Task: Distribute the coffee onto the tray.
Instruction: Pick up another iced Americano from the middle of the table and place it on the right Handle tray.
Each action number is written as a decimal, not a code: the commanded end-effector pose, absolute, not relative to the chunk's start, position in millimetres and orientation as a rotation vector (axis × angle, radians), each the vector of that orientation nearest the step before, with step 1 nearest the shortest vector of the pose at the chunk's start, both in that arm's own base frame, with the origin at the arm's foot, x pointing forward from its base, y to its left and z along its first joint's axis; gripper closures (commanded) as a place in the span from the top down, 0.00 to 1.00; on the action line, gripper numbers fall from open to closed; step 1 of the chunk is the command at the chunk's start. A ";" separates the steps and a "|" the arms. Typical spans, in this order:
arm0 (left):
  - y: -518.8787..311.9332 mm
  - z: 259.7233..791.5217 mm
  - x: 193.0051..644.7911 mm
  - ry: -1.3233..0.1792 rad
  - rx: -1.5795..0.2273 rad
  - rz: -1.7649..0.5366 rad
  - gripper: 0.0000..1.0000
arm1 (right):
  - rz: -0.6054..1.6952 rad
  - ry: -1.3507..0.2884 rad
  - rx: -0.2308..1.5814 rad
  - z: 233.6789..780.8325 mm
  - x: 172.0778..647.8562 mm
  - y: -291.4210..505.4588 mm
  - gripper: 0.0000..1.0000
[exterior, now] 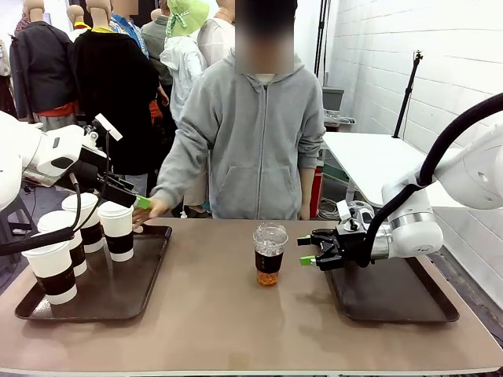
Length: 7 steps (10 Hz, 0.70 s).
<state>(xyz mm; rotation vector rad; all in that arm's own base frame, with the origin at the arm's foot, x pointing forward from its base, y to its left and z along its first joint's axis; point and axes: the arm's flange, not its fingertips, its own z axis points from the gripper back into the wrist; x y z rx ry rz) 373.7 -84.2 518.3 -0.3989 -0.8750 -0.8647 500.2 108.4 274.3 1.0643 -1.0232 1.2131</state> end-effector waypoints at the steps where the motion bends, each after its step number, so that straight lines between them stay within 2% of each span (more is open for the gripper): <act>1: -82.7 516.2 374.2 -0.874 -0.409 -0.863 1.00 | 1.215 -1.031 1.072 275.2 499.3 107.7 1.00; 7: -82.7 516.2 374.2 -0.874 -0.409 -0.863 1.00 | 1.200 -1.055 1.091 260.6 513.8 136.4 1.00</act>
